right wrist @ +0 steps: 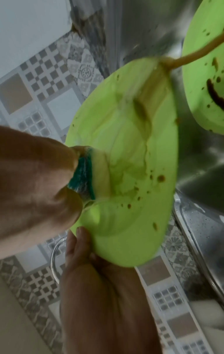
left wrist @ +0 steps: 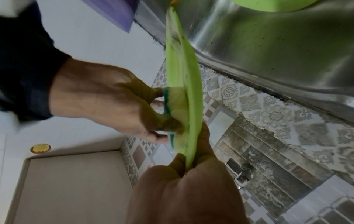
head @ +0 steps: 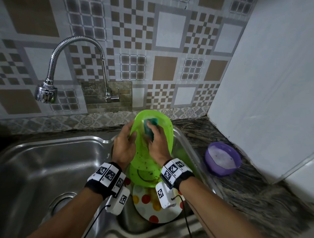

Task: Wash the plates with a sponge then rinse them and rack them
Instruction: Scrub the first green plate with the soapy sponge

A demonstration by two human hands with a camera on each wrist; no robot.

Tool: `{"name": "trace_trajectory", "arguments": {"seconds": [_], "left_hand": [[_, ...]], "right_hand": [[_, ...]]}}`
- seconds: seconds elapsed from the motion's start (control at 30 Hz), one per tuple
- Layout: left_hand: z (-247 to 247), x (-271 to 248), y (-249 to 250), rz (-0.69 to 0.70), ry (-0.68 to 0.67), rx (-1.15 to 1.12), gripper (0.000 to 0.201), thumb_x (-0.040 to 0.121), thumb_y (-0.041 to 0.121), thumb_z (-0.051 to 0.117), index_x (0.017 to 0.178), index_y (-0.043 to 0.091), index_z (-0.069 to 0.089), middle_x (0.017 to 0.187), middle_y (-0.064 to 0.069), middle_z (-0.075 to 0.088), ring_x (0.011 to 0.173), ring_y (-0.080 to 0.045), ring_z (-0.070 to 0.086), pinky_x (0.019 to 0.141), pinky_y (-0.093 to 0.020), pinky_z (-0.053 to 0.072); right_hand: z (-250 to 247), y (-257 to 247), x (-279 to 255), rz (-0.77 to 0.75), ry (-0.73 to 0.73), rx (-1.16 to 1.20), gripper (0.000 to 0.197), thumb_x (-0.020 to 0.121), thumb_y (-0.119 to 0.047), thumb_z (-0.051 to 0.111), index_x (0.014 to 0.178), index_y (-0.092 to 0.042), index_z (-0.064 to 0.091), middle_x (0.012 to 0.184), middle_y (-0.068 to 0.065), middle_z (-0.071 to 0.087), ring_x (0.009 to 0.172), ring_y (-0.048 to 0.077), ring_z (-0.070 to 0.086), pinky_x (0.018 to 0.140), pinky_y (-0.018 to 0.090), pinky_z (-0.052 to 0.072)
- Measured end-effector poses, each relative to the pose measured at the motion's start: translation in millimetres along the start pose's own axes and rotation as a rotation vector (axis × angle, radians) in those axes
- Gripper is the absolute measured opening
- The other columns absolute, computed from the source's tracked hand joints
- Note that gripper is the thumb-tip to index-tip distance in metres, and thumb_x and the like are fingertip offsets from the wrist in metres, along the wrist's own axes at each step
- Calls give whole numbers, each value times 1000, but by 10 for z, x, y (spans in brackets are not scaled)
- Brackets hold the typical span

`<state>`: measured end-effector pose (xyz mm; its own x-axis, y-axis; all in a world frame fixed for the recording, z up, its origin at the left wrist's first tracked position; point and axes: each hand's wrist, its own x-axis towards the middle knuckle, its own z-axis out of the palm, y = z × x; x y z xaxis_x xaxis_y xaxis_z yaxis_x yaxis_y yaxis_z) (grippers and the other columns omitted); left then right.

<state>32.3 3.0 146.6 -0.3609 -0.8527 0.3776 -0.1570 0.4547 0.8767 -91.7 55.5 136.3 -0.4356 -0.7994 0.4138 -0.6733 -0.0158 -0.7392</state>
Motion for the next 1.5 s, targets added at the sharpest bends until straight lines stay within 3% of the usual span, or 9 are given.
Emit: {"name": "trace_trajectory", "arguments": {"seconds": [0.1, 0.3, 0.5, 0.83, 1.0, 1.2, 1.33, 1.43, 1.5], "left_hand": [[-41, 151, 32, 30, 15, -99, 35, 97, 13, 47, 128, 28, 50, 118, 14, 61, 108, -1, 60, 93, -31, 51], [-192, 512, -20, 26, 91, -183, 33, 93, 14, 45, 121, 27, 55, 119, -5, 64, 110, -24, 61, 94, -53, 50], [-387, 588, 39, 114, 81, -129, 31, 96, 2, 45, 123, 13, 55, 118, -4, 63, 109, -20, 60, 95, -40, 51], [-499, 478, -78, 73, 125, -139, 39, 94, 0, 48, 122, 24, 59, 116, 3, 65, 108, -16, 61, 93, -36, 51], [-430, 462, -87, 13, 326, -221, 34, 94, 1, 48, 124, 13, 59, 119, -5, 65, 108, -16, 62, 94, -33, 51], [-254, 406, -105, 40, 442, -267, 34, 93, -1, 46, 123, 12, 56, 112, -5, 64, 101, -15, 62, 82, -11, 49], [-117, 372, -146, 0, 444, -320, 40, 93, -4, 41, 123, 18, 55, 125, -9, 61, 115, -16, 59, 97, -25, 49], [-114, 316, -230, -61, 417, -169, 39, 94, -2, 43, 121, 21, 59, 128, -3, 59, 117, -11, 54, 98, -12, 42], [-112, 276, -313, -92, 311, -117, 39, 95, 2, 45, 112, 32, 63, 125, -3, 62, 111, -23, 60, 95, -29, 51]], "right_hand": [[73, -82, 0, -112, -63, 3, 65, 79, 12, 53, 134, -21, 47, 130, 17, 42, 117, 33, 46, 102, 42, 42], [18, -121, -78, -235, -239, -171, 39, 85, 1, 56, 123, -11, 55, 140, 18, 37, 120, 36, 40, 107, 43, 36], [-172, -29, -128, -405, -416, -462, 40, 85, -4, 58, 124, -13, 55, 138, 16, 40, 122, 34, 39, 106, 45, 37], [-608, 186, 316, -387, -199, -883, 71, 71, -1, 72, 128, -34, 47, 143, 11, 40, 119, 32, 44, 102, 53, 38], [-504, 180, 117, -279, -217, -836, 57, 86, -11, 59, 136, -30, 40, 145, 15, 35, 124, 36, 41, 102, 57, 37], [-148, 215, -206, -173, -270, -491, 51, 82, 3, 59, 127, -20, 53, 144, 12, 34, 126, 32, 38, 108, 46, 35], [152, 148, -333, -169, -284, -241, 47, 85, -18, 67, 129, -26, 51, 136, 6, 38, 119, 26, 41, 106, 39, 38], [187, 119, -366, -169, -284, -218, 49, 81, -30, 70, 125, -22, 51, 135, 11, 40, 116, 31, 43, 105, 41, 39], [125, 159, -384, -191, -310, -300, 50, 80, -29, 71, 124, -18, 51, 136, 16, 41, 117, 35, 44, 104, 43, 41]]}}
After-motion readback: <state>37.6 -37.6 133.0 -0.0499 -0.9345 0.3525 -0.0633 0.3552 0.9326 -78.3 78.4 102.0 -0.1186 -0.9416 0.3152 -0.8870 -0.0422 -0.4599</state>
